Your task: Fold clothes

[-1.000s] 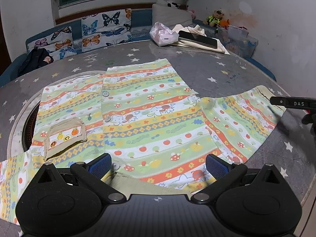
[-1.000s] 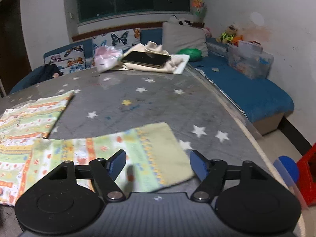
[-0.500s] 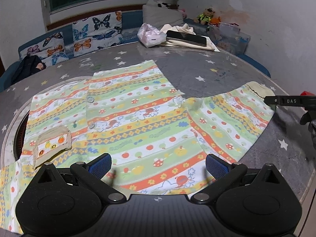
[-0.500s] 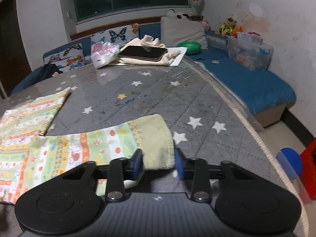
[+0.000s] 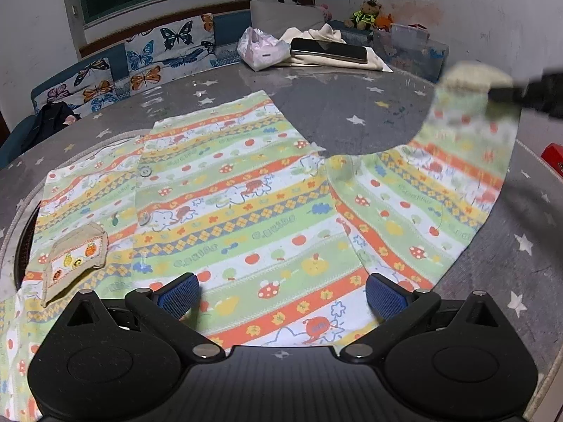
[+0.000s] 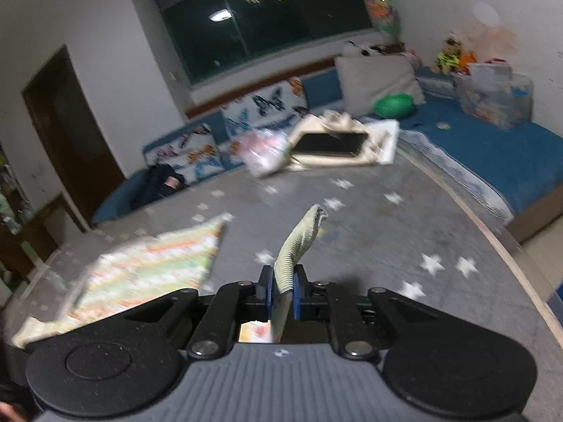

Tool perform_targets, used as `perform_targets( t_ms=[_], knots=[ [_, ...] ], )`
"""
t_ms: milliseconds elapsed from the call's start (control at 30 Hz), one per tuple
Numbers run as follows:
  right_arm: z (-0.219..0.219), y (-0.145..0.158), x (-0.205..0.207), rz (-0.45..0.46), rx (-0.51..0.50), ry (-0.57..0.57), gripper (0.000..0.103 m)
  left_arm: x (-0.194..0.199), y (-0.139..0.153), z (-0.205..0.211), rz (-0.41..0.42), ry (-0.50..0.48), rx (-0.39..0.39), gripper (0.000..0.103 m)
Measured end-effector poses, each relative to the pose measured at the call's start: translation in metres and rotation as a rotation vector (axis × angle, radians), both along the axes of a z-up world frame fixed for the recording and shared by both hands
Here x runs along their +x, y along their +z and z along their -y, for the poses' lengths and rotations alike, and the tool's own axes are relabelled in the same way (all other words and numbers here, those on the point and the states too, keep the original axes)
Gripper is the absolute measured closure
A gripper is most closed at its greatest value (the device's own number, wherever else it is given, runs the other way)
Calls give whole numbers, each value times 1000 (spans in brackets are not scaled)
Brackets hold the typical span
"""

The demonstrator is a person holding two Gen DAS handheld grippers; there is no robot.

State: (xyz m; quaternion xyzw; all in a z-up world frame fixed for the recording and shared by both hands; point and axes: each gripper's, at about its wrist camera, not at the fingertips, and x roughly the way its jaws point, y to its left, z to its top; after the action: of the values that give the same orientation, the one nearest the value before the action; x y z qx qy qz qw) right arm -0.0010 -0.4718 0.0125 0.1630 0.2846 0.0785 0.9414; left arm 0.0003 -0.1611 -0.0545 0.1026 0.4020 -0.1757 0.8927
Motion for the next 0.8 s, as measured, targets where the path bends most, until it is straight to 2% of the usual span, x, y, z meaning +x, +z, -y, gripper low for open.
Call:
perform_targets(
  t_ms=[233, 467, 600, 800],
  knots=[
    [-36, 43, 1, 73, 29, 107, 94, -2, 4, -13, -5, 5, -38, 0],
    [-94, 76, 11, 122, -2, 232, 94, -17, 29, -60, 44, 74, -102, 0],
    [-134, 85, 20, 128, -24, 304, 94, -26, 42, -94, 94, 144, -126, 0],
    [-193, 73, 31, 97, -34, 417, 94, -37, 46, -149, 123, 254, -137, 0]
  ],
)
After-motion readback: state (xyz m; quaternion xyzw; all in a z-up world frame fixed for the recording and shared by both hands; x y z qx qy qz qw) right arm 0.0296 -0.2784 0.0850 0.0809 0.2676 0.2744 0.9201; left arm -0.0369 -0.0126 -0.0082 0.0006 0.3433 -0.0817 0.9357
